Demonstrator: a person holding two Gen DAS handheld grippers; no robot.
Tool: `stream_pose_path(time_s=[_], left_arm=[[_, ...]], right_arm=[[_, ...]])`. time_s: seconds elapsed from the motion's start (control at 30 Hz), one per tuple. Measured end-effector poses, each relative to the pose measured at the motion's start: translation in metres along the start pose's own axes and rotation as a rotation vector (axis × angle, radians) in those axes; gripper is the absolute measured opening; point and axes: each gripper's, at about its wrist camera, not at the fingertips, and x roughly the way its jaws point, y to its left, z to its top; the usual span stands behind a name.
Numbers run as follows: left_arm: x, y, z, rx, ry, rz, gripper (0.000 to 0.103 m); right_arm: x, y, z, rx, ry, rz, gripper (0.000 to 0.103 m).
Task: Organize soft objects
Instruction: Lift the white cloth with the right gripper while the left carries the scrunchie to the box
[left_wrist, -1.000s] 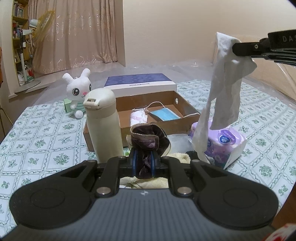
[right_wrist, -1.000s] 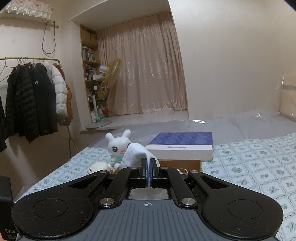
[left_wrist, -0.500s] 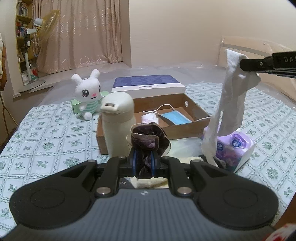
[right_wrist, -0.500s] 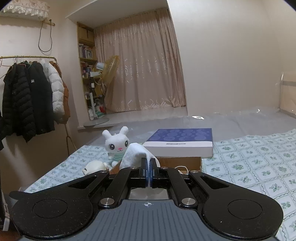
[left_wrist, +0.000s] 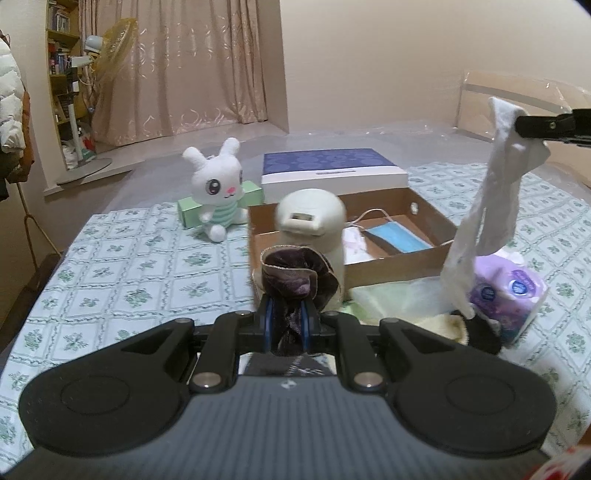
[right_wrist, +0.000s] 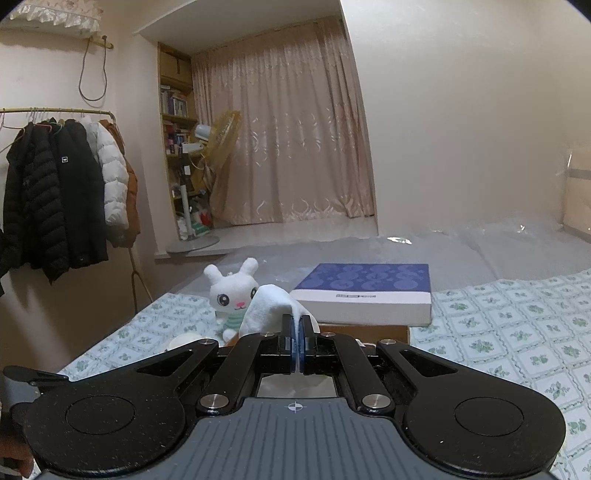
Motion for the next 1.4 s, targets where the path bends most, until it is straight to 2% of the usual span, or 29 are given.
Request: stream_pose_path(time_s=[0.37, 0.83, 1.03, 1.4], left_arm=[[0.014, 0.025, 0.012, -0.006, 0.006, 0.016, 0.013], [0.054, 0.058, 0.044, 0.033, 0.027, -0.02, 0.013], [0.087, 0.066, 0.06, 0.066, 0.035, -0.062, 0.013], [0.147, 0.078, 0.081, 0.086, 0.061, -0.187, 0.014]], right_arm=[[0.02, 0.007, 0.008, -0.018, -0.011, 0.004, 0.002], [0.052, 0.008, 0.027, -0.036, -0.024, 0.006, 0.002], [0.074, 0.008, 0.042, -0.048, -0.04, 0.006, 0.002], [0.124, -0.003, 0.056, -0.042, -0.038, 0.006, 0.002]])
